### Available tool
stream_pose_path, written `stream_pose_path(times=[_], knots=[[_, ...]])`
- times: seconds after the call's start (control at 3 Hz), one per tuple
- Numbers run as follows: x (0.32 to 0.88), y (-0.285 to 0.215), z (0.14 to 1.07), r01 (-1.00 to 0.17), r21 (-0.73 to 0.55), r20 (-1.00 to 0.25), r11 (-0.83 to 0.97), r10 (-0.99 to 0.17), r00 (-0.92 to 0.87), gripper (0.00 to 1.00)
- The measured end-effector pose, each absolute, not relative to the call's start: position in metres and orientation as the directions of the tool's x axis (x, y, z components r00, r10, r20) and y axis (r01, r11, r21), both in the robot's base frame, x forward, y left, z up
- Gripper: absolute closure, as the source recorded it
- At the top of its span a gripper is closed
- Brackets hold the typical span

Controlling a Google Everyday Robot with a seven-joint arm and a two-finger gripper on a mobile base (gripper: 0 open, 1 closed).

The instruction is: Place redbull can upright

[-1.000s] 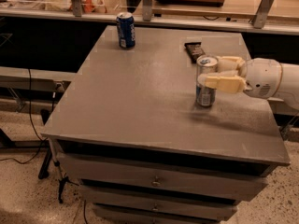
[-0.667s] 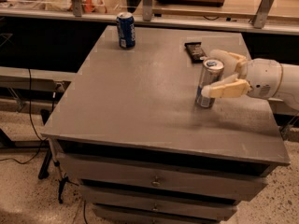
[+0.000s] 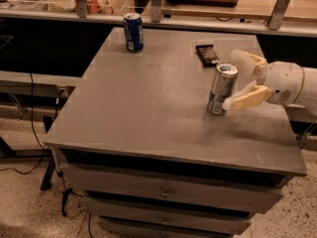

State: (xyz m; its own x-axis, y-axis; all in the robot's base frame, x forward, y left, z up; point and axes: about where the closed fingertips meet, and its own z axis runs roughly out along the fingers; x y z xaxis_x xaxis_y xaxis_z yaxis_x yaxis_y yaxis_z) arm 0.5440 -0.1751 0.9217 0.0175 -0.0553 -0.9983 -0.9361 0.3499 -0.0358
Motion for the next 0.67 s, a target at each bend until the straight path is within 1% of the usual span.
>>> stream_pose_path(times=[0.67], knots=[[0.546, -0.204, 0.933, -0.922, -0.064, -0.994, 0.382, -0.102, 0.027, 0.0]])
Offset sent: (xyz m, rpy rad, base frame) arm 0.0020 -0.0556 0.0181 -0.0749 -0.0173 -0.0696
